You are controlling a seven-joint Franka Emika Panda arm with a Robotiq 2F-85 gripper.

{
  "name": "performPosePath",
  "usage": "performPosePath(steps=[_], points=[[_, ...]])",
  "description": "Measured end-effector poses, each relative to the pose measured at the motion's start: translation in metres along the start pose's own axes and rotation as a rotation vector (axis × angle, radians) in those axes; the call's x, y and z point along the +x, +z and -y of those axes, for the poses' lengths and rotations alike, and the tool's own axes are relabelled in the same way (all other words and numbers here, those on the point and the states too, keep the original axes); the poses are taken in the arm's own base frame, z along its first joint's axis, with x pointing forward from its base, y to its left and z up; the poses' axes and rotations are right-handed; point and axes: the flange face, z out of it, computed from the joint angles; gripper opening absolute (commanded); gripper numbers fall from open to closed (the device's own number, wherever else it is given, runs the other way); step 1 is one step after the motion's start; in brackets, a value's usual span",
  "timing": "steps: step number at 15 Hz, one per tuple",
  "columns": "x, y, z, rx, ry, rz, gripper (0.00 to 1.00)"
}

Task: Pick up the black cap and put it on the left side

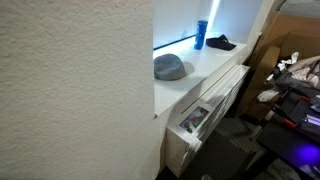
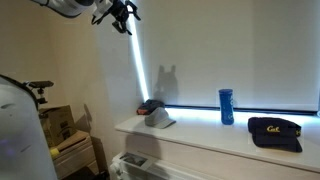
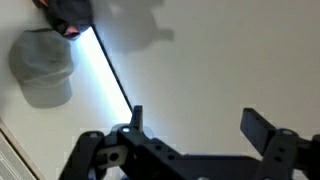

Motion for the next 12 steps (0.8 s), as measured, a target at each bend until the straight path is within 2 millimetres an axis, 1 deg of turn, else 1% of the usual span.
performPosePath(steps=[2, 3, 5, 7, 10, 11, 12], points=[[0.044, 0.008, 0.038, 0.014, 0.120, -0.016, 1.00], [0.070, 0.015, 0.053, 0.015, 0.182, -0.025, 1.00], [0.124, 0.035, 0.074, 0.005, 0.306, -0.055, 1.00], [0.180, 0.057, 0.081, -0.014, 0.425, -0.095, 1.00], [0.263, 0.089, 0.076, -0.053, 0.605, -0.160, 1.00], [0.288, 0.098, 0.073, -0.074, 0.664, -0.177, 1.00], [0.307, 0.106, 0.070, -0.094, 0.699, -0.192, 1.00]])
